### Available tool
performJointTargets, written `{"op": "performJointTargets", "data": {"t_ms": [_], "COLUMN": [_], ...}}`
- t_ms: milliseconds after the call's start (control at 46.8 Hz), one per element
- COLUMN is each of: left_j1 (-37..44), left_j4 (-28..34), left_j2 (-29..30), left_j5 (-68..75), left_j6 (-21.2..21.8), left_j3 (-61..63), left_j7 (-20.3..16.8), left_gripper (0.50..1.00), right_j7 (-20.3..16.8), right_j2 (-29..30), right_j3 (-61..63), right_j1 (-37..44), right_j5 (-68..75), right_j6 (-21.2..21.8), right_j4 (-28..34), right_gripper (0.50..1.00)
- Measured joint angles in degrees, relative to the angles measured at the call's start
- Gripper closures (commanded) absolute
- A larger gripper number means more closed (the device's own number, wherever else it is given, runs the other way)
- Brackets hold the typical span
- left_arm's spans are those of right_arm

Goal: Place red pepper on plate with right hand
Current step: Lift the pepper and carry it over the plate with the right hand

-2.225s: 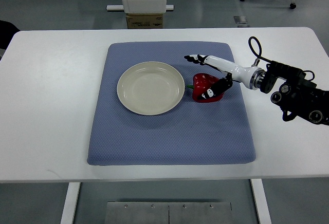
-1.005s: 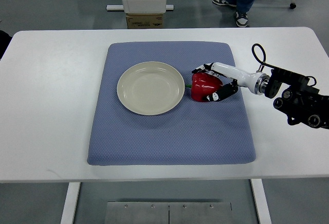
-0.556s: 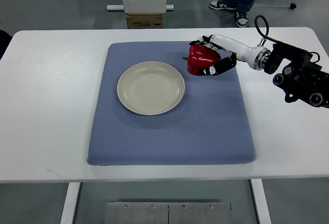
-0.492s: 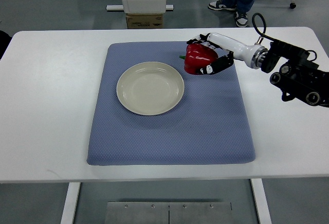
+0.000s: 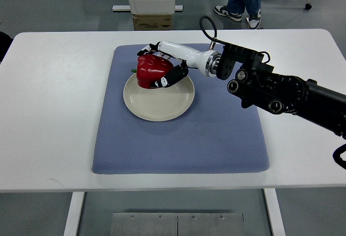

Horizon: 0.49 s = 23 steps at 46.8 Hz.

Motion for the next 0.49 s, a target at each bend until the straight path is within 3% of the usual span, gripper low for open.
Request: {"op": "performJointTargets", "data": {"t_ms": [257, 492], "left_j1": [0.01, 0.01], "left_j4": [0.0, 0.0], "left_j2": [0.0, 0.0], "left_j5": [0.0, 0.0], "left_j6": [0.0, 0.0], "left_j3": [0.0, 0.0], "left_j7": [0.0, 0.0], "left_gripper": [0.5, 0.5], "right_j7": [-0.8, -5.62], "right_j2": [1.61, 1.61], "right_j3": [-0.01, -0.03], "right_j1": [-3.1, -4.93], "right_j5": [0.0, 0.0], "right_j6": [-1.71, -5.2], "right_j4": [-0.26, -1.99], "right_gripper": [1.0, 1.0]}}
